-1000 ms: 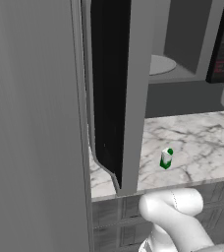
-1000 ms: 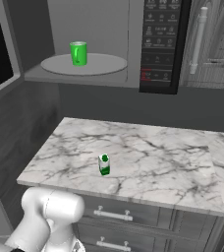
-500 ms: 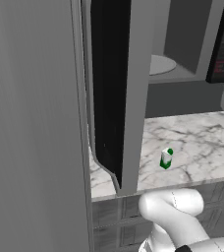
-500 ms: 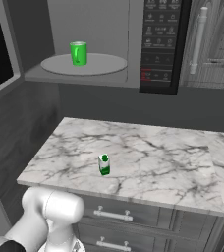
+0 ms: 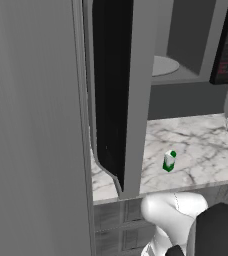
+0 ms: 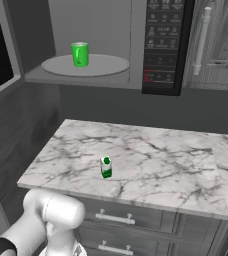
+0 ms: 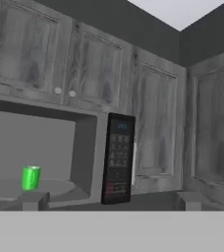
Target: Pick the mug from the counter and place it inside the microwave. Then close the microwave.
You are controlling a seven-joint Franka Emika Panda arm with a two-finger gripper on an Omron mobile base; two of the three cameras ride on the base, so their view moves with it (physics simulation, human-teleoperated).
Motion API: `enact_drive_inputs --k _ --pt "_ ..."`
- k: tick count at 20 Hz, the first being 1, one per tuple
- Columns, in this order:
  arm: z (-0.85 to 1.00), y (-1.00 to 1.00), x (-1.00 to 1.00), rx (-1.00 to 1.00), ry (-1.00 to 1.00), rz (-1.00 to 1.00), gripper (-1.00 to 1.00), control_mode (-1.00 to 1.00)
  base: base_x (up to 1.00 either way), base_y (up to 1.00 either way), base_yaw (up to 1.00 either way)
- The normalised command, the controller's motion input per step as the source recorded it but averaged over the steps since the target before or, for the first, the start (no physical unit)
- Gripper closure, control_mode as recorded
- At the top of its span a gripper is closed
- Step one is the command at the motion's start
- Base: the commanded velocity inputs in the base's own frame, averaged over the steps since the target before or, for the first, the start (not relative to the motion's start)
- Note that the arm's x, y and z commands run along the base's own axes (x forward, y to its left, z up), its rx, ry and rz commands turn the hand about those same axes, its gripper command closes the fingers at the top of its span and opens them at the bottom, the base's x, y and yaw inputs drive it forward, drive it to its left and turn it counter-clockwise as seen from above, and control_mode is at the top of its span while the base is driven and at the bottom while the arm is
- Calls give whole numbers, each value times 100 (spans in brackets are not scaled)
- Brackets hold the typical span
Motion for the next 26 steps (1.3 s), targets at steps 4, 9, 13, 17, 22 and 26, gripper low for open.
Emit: enact_drive_inputs --k 4,9,13,17,22,26 --pt "0 0 -61 0 -11 -14 -100 -100 0 0 0" --pt "0 0 -33 0 -2 -14 -100 -100 0 0 0" --pt "0 0 -10 0 0 -17 -100 -100 0 0 0" --pt "0 1 -4 0 7 -22 -100 -100 0 0 0" --pt "-10 19 -9 0 2 -24 -100 -100 0 0 0" --pt "-12 31 -4 0 0 -24 -100 -100 0 0 0"
